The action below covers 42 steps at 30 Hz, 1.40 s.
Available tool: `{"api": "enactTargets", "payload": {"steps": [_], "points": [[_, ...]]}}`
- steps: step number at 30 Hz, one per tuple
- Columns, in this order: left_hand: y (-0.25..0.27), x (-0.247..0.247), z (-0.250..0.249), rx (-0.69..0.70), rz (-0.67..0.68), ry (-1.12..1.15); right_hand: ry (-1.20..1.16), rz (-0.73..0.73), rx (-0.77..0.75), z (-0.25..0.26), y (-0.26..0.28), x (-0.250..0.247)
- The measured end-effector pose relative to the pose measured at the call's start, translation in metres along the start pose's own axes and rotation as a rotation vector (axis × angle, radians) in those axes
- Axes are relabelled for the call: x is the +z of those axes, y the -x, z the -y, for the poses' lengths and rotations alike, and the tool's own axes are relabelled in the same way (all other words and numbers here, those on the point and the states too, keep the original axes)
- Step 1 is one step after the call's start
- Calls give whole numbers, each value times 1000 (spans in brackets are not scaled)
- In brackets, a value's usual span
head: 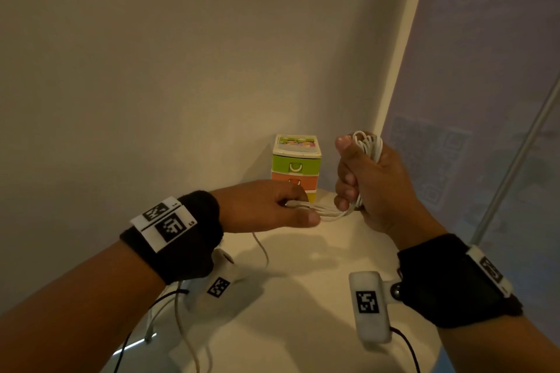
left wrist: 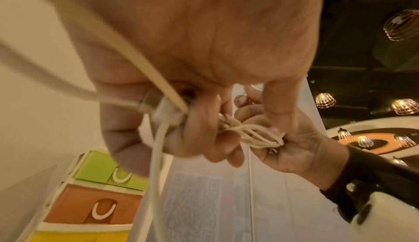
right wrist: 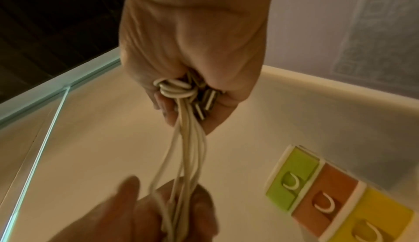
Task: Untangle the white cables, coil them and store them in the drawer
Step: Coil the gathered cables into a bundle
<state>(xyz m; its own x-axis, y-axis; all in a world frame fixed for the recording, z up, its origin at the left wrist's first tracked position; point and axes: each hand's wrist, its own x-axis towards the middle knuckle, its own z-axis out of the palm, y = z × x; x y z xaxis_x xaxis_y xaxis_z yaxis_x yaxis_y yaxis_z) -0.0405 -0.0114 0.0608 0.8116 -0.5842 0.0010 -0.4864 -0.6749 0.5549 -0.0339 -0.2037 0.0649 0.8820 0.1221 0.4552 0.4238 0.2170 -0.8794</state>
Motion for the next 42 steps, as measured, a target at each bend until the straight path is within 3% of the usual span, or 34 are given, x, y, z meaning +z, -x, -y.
{"api": "enactTargets", "payload": {"steps": [5, 8, 12, 19, 21, 23, 29, 37, 42], "points": [[-9, 11, -11, -9, 89, 30, -165, 51, -103, -10, 2, 12], [-10, 15, -13, 31, 58, 149, -135, 7, -130, -8, 0, 13], [-5, 7, -17, 29, -14, 9, 223, -40, -192, -3, -1, 2], [-8, 11, -17, -21, 14, -81, 770, 71, -237, -13, 5, -1], [-11, 14, -14, -75, -22, 9, 906, 125, -200, -16, 5, -1], [-12, 15, -14, -97, 44, 164, 948, 193, -146, -18, 5, -1], [-8, 11, -11, -67, 118, 322, 823, 373, 18, -22, 11, 0], [-11, 17, -2, -18, 189, 567, 902, 467, 169, -19, 12, -1], [-12, 9, -6, -43, 100, 623, 969, 459, 131, -22, 14, 0]]}}
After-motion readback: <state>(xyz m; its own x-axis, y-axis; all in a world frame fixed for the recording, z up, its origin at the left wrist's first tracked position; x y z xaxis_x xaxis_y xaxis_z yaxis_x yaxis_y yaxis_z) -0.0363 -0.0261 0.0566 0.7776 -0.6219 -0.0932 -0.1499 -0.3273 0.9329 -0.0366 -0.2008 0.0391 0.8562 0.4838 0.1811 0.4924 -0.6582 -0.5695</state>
